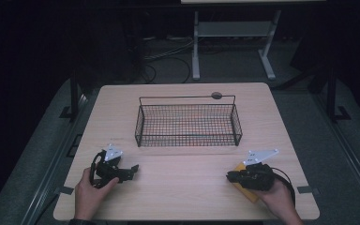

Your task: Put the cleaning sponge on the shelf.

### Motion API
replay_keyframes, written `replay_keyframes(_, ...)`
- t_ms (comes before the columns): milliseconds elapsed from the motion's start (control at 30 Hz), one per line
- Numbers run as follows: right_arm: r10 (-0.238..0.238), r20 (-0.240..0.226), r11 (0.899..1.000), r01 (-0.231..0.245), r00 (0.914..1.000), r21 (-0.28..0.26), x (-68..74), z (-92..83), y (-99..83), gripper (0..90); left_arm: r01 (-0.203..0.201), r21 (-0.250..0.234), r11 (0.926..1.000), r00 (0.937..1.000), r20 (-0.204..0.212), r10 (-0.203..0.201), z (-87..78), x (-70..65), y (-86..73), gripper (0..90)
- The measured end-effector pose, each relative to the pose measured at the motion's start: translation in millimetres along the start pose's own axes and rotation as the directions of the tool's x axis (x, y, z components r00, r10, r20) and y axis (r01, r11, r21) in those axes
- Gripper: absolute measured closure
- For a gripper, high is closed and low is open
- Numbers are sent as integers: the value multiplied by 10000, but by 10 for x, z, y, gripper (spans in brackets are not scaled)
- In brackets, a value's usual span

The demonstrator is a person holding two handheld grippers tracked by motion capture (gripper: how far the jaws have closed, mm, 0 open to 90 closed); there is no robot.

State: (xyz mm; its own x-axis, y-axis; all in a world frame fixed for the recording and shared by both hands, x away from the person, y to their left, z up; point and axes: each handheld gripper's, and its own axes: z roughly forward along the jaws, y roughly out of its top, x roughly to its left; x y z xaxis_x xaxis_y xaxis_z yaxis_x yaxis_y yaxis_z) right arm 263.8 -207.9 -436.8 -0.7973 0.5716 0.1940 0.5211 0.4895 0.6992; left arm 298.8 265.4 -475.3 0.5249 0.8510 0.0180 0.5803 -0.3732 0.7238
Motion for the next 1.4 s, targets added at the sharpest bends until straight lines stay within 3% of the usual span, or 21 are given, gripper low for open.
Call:
replay_keyframes(133, 50, 105, 10000, -50, 9999, 14, 17, -55, 18, 688, 1, 2, 10000, 10000, 0, -1, 0, 0, 0, 125)
replay_keyframes(167, 188, 262, 9998, -190, 9995, 103, 29, -89, 28, 617, 1, 2, 10000, 10000, 0, -1, 0, 0, 0, 126)
replay_keyframes(267, 255, 575, 9992, -272, 9980, 283, 36, -136, 42, 530, 1, 2, 10000, 10000, 2, -1, 0, 0, 0, 125)
replay_keyframes(367, 281, 777, 9984, -318, 9966, 469, 32, -164, 58, 486, -3, 3, 10000, 10000, 2, 3, 0, 0, 0, 126)
replay_keyframes(467, 335, 1112, 9971, -409, 9932, 647, 23, -205, 76, 417, 18, -14, 10000, 10000, 7, -18, 1, -1, 0, 126)
replay_keyframes(500, 380, 1400, 9952, -501, 9894, 842, 7, -223, 79, 347, 33, -26, 10000, 10000, 7, -33, 1, -2, 0, 125)
replay_keyframes(767, 520, 1810, 9883, -766, 9821, 1319, -29, -241, 32, 194, 35, -29, 10000, 10000, 3, -35, 2, -2, 0, 125)
replay_keyframes(1067, 624, 2220, 9852, -956, 9730, 1420, -27, -287, -2, 119, 35, -28, 10000, 10000, 2, -35, 2, -2, 0, 125)
replay_keyframes(1233, 438, 2542, 9754, -963, 9662, 1983, -36, -221, -33, 76, 38, -31, 10000, 10000, 4, -38, 2, -2, 0, 125)
replay_keyframes(1400, 257, 2619, 9672, -902, 9647, 2373, -37, -139, -51, 63, 35, -26, 10000, 10000, 6, -35, 1, -2, 0, 126)
